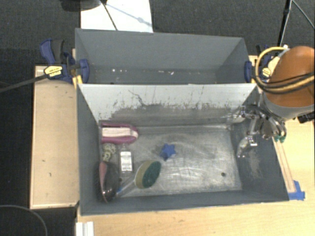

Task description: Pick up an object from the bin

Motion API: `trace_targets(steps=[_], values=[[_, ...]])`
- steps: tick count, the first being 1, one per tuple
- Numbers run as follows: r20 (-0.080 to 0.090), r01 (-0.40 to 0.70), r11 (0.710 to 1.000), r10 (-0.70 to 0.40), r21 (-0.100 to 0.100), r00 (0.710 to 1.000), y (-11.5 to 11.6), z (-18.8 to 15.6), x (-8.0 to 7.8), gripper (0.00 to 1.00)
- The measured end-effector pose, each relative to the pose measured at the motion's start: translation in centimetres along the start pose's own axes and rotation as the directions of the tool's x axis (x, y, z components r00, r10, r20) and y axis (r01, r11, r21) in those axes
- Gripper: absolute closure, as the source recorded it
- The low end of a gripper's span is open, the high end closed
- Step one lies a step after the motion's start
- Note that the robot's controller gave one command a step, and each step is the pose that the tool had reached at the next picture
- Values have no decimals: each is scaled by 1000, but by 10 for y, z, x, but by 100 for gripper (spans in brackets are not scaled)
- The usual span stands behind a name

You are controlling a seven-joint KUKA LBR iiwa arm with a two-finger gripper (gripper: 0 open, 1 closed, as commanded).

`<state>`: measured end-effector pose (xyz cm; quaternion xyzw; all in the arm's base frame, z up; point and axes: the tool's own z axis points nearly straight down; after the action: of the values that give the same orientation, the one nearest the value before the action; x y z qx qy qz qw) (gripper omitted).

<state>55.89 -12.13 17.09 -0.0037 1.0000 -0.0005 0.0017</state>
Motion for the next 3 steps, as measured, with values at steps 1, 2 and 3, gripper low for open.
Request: trace_targets(steps=[1,2,3], values=[[-7,-159,987,159,-3,987,60,39,66,0],[-2,-530,848,530,-3,848,144,63,19,0],[0,-327,945,327,-2,945,125,97,12,0]])
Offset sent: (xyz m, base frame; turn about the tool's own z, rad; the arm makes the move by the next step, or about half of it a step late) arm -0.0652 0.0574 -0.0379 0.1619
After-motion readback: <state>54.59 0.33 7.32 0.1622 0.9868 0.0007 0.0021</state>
